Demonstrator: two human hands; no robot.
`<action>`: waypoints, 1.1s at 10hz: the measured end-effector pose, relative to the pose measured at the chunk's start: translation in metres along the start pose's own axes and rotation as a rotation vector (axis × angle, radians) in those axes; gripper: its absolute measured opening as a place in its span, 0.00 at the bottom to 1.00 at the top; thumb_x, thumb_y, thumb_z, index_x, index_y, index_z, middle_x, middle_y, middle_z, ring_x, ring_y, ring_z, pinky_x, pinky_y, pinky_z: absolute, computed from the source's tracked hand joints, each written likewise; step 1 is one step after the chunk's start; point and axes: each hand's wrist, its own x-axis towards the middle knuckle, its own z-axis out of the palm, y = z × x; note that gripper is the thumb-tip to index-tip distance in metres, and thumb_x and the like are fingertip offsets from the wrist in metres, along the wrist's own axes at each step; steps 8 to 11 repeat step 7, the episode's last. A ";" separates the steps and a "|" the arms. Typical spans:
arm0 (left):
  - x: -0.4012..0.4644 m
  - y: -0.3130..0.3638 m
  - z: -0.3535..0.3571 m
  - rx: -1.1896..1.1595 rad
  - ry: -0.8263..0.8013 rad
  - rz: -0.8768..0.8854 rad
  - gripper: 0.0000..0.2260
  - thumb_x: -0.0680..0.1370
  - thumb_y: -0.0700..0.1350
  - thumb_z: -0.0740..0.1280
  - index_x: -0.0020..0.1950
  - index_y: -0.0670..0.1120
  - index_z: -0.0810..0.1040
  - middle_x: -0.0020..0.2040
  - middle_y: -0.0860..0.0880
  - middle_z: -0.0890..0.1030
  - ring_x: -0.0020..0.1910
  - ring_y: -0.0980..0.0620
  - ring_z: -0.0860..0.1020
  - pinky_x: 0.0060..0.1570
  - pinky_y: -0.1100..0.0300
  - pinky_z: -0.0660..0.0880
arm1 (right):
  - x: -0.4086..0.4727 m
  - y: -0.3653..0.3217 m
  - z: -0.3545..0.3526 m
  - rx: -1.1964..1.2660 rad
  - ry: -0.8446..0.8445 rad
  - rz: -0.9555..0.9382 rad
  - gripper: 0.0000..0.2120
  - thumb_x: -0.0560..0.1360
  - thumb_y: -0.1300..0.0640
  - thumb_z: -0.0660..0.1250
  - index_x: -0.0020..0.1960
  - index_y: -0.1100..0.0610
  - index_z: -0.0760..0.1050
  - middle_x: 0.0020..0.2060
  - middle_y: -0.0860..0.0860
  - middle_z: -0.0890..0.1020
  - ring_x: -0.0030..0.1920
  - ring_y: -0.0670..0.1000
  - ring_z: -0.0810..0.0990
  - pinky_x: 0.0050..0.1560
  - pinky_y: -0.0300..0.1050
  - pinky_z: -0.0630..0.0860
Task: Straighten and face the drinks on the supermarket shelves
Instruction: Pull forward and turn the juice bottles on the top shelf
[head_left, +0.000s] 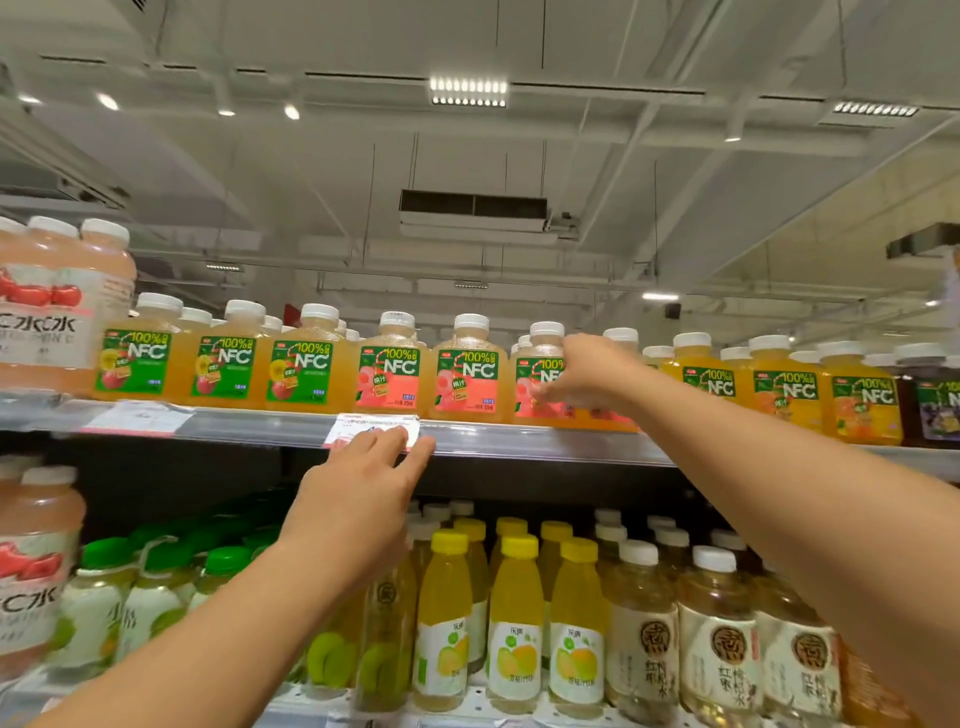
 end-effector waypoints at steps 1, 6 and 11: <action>0.000 0.001 0.004 0.021 -0.003 -0.007 0.35 0.75 0.48 0.62 0.78 0.54 0.49 0.74 0.50 0.59 0.70 0.46 0.60 0.59 0.52 0.71 | -0.003 -0.002 0.015 0.008 0.082 0.027 0.22 0.72 0.48 0.72 0.59 0.58 0.70 0.52 0.55 0.79 0.48 0.55 0.77 0.42 0.46 0.72; -0.001 -0.009 0.009 -0.047 0.009 0.126 0.39 0.74 0.54 0.64 0.78 0.50 0.45 0.76 0.45 0.54 0.74 0.43 0.54 0.70 0.45 0.58 | -0.147 0.009 0.080 0.075 0.197 -0.074 0.25 0.83 0.51 0.55 0.78 0.50 0.55 0.77 0.44 0.55 0.77 0.45 0.49 0.76 0.48 0.44; -0.014 -0.013 -0.002 -0.066 -0.115 0.123 0.42 0.74 0.53 0.63 0.78 0.49 0.37 0.79 0.45 0.42 0.77 0.42 0.41 0.75 0.43 0.45 | -0.237 0.014 0.099 0.162 0.061 0.106 0.29 0.81 0.48 0.58 0.79 0.46 0.51 0.77 0.40 0.52 0.76 0.42 0.49 0.75 0.43 0.47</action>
